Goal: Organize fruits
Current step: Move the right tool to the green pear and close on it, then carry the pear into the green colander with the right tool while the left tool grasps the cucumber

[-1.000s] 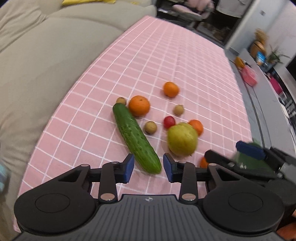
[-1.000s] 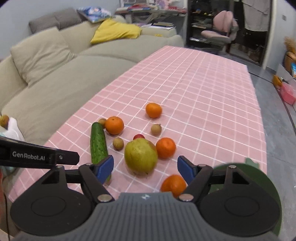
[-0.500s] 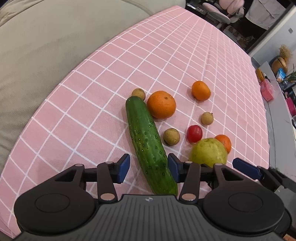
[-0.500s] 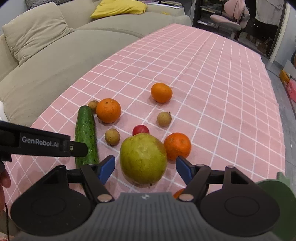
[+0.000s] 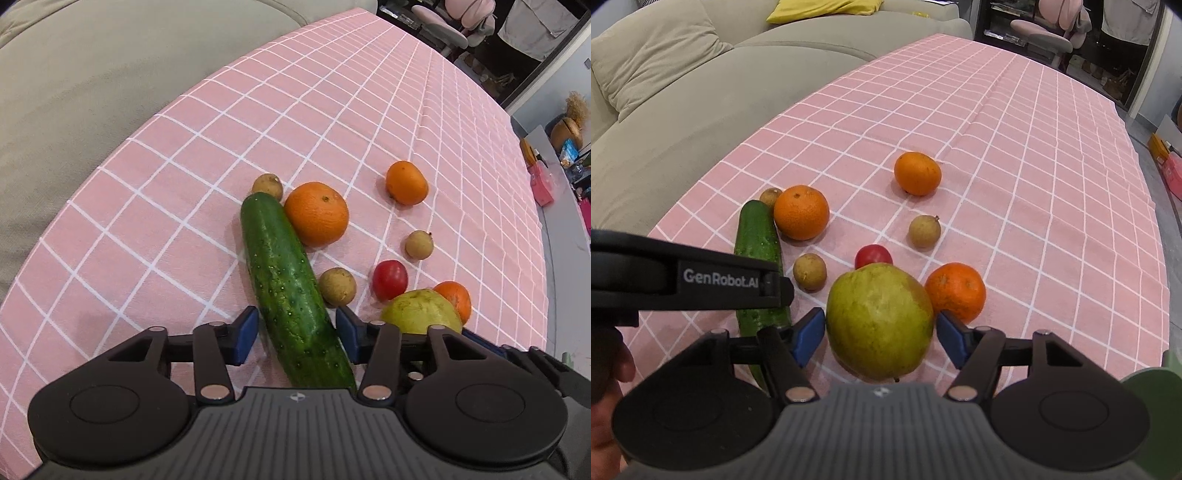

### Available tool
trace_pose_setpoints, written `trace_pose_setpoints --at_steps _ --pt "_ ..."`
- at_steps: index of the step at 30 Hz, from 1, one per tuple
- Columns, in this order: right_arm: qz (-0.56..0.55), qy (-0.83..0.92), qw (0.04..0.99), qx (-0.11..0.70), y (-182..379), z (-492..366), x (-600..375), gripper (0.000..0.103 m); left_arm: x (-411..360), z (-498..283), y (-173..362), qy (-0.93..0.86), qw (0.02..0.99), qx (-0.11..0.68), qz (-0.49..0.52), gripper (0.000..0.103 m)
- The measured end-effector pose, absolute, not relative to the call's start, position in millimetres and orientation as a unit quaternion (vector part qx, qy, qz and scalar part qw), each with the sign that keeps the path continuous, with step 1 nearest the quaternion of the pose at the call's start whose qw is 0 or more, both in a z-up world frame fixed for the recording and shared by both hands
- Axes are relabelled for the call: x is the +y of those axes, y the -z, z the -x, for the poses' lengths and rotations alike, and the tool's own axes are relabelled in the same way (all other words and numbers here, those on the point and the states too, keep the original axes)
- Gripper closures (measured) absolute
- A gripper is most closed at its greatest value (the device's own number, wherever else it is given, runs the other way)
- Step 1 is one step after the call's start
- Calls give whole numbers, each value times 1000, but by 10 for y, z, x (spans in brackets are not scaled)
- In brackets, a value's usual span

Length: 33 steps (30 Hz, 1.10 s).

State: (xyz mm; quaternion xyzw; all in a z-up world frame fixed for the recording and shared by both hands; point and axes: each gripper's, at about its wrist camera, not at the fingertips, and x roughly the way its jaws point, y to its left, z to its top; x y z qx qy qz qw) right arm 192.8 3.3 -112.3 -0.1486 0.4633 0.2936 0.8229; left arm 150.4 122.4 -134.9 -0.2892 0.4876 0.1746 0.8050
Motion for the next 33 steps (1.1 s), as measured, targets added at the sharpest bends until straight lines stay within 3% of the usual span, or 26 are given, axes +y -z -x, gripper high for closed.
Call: trace_pose_setpoints --at_steps 19,22,23,24,29,33 --pt "137 -305 829 448 892 -1545 -6 41 1247 -1078 917 -172 826 459 279 62" --pt "132 -311 831 441 786 -1443 -30 41 1223 -969 761 -167 836 446 274 67" --pt "131 -313 833 437 742 -1407 -50 41 1200 -929 705 -166 840 441 268 76" --pt "130 -314 835 433 698 -1375 -71 41 1181 -900 643 -164 846 435 260 101" --pt "119 -322 836 428 552 -1256 -139 41 1111 -832 442 -142 867 414 237 103" --pt "118 -315 830 444 633 -1232 -134 41 1232 -776 621 -130 846 424 296 103"
